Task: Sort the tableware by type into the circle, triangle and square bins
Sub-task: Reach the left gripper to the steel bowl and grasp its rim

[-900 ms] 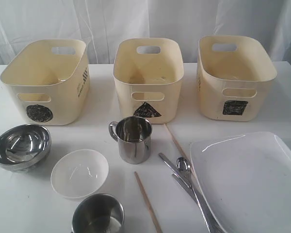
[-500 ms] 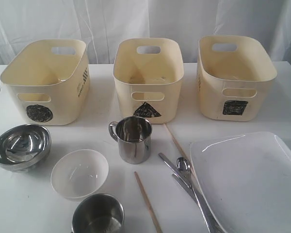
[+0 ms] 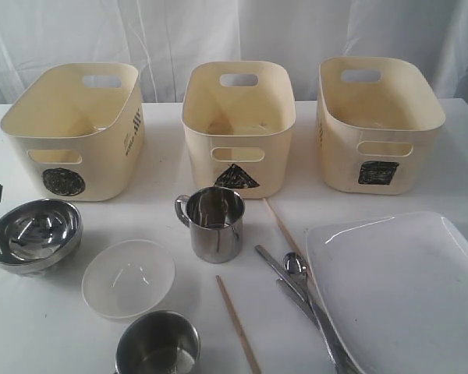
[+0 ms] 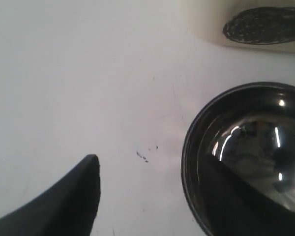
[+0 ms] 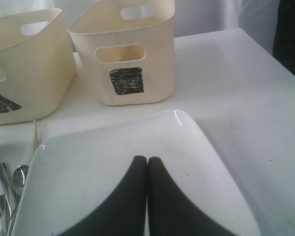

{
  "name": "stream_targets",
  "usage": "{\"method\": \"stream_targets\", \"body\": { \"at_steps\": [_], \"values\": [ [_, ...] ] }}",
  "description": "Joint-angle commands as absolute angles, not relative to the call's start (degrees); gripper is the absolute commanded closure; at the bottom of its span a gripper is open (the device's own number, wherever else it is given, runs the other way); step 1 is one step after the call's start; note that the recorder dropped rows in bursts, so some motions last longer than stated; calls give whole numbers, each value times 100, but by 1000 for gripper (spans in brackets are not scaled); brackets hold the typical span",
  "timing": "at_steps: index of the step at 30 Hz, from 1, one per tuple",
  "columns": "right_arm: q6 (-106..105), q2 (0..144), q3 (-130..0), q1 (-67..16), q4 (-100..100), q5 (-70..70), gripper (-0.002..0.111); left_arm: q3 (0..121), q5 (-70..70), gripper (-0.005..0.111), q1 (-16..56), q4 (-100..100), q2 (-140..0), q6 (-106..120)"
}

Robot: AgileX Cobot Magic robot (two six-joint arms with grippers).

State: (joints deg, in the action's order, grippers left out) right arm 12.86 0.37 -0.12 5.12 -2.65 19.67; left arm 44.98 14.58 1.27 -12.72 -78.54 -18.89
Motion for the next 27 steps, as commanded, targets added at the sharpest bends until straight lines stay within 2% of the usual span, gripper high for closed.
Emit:
{"method": "stream_targets", "body": {
  "at_steps": [1, 21, 24, 27],
  "values": [
    [1321, 0, 0, 521, -282, 1929, 108, 4512, 841, 42, 135, -1213, -8347, -1947],
    [1321, 0, 0, 521, -282, 1929, 108, 4512, 552, 43, 135, -1146, -9468, -1947],
    [1321, 0, 0, 521, -282, 1929, 108, 4512, 552, 48, 135, -1097, -9472, -1947],
    [1321, 0, 0, 521, -282, 1929, 108, 4512, 603, 60, 135, -1083, -9472, -1947]
  ]
}}
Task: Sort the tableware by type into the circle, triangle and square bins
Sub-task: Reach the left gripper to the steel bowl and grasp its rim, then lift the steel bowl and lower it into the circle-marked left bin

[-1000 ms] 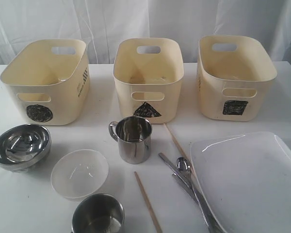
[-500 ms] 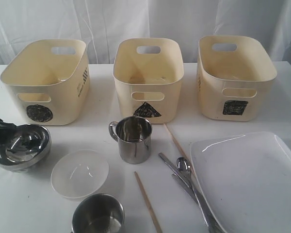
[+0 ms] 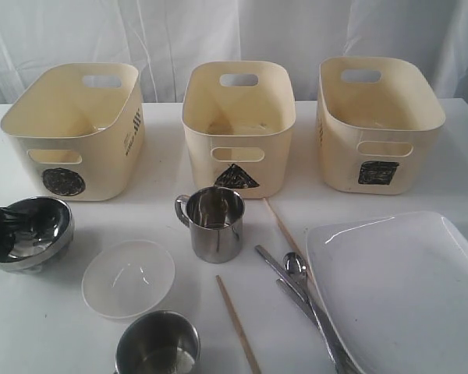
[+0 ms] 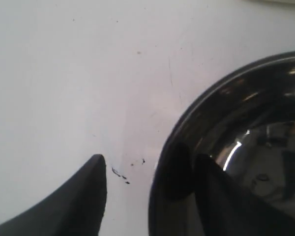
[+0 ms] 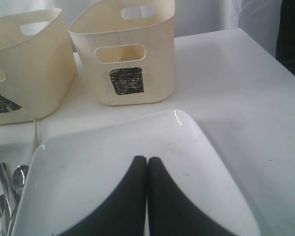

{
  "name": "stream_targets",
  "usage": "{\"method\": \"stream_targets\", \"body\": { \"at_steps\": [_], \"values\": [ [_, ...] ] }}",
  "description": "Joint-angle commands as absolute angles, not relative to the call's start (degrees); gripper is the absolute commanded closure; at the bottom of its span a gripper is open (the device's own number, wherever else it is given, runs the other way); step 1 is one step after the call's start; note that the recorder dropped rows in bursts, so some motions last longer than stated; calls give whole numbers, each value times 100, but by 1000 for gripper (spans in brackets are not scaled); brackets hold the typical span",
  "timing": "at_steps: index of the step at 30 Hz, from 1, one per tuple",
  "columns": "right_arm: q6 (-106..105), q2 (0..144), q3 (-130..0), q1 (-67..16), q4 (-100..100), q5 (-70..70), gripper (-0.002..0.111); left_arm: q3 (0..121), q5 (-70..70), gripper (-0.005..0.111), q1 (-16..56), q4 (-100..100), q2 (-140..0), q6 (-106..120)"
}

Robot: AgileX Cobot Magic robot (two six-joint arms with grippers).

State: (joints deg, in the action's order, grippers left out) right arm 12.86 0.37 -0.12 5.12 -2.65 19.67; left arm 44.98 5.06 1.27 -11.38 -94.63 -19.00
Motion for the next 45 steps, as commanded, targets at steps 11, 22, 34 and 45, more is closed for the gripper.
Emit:
{"method": "stream_targets", "body": {
  "at_steps": [11, 22, 34, 45],
  "values": [
    [1321, 0, 0, 521, -282, 1929, 108, 4512, 1325, 107, 135, -1055, -9436, -1947],
    [1321, 0, 0, 521, -282, 1929, 108, 4765, 1605, 107, 135, -1068, -7884, -1949],
    [1321, 0, 0, 521, -282, 1929, 108, 5260, 153, 107, 135, -1068, -6447, -1761],
    [1321, 0, 0, 521, -282, 1929, 108, 5419, -4915, 107, 135, -1078, -8316, -1709]
  ]
}}
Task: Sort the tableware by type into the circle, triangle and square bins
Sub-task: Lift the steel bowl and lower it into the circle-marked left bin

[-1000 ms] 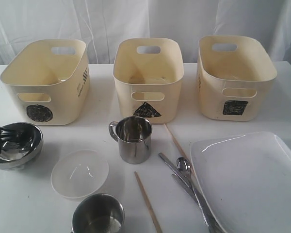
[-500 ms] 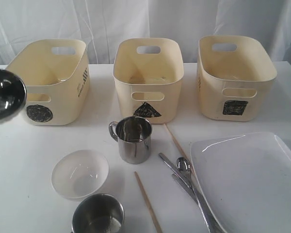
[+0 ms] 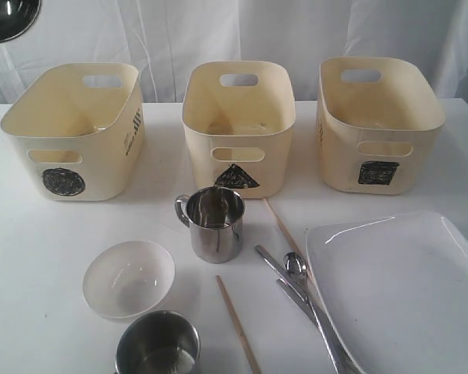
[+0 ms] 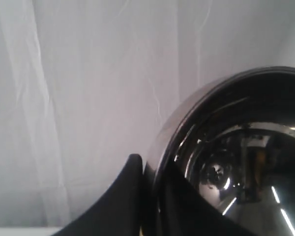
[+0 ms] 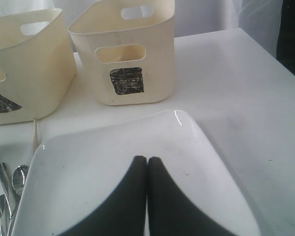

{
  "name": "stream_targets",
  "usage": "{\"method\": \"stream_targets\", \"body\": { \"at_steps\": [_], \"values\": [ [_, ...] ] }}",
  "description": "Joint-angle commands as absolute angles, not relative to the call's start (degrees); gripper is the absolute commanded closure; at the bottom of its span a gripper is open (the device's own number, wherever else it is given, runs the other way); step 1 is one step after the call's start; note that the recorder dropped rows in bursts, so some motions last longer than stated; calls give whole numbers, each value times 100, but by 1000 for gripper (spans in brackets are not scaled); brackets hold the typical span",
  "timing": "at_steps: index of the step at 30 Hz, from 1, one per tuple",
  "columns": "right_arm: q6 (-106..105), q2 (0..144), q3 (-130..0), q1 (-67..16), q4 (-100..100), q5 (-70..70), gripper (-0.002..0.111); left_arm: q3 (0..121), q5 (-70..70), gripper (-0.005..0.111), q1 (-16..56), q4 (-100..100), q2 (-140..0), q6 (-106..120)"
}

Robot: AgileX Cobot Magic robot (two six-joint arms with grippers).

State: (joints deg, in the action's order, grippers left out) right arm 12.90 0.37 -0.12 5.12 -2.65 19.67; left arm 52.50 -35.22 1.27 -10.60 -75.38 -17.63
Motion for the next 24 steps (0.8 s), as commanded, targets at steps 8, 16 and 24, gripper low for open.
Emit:
{"method": "stream_targets", "body": {
  "at_steps": [8, 16, 24],
  "values": [
    [1321, 0, 0, 521, -282, 1929, 108, 6702, -3566, 106, 135, -1351, -10020, -1179],
    [1321, 0, 0, 521, -282, 1929, 108, 7169, -2265, 76, 274, -1810, -10224, -1199],
    [1321, 0, 0, 521, -282, 1929, 108, 7169, -2062, 54, 575, -1893, -10210, -1216]
  ]
}}
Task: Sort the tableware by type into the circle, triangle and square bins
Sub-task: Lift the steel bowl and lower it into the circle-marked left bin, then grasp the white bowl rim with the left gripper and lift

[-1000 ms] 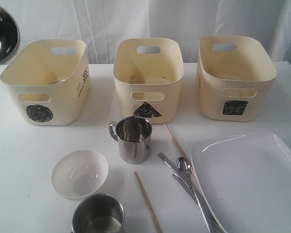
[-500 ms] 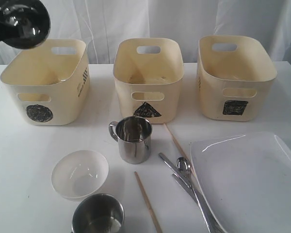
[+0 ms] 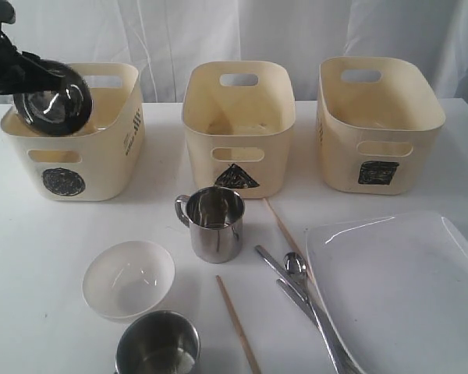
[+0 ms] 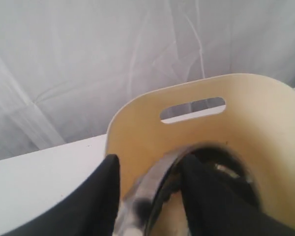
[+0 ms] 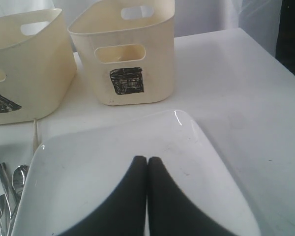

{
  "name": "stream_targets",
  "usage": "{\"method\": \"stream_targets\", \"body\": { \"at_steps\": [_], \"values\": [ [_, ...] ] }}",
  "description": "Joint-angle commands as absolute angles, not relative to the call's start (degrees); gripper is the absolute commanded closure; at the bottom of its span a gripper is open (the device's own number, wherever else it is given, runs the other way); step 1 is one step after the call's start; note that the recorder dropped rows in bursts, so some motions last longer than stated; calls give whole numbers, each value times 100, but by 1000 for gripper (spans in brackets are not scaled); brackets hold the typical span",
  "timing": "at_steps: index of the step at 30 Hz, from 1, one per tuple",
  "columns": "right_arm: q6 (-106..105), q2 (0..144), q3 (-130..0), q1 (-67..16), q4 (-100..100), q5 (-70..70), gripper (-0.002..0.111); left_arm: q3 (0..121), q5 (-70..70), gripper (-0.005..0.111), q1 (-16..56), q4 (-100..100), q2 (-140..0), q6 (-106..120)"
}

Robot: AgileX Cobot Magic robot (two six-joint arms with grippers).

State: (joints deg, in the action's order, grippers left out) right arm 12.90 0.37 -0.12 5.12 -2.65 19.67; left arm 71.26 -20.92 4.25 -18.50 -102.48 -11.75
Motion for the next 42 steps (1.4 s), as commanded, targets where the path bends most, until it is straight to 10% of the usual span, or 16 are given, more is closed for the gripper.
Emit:
{"method": "stream_targets", "body": {
  "at_steps": [1, 17, 28, 42],
  "values": [
    [1321, 0, 0, 521, -282, 1929, 108, 7169, -1975, 53, 604, -1893, -10198, -1216],
    [1321, 0, 0, 521, -282, 1929, 108, 7169, -783, 53, 642, -1893, -9043, -1816],
    [1321, 0, 0, 521, -282, 1929, 108, 6584, 4884, 53, 642, 1873, -8168, 403],
    [1392, 0, 0, 521, -282, 1929, 108, 4341, 2878, 53, 642, 4304, -8271, 1926]
  ]
}}
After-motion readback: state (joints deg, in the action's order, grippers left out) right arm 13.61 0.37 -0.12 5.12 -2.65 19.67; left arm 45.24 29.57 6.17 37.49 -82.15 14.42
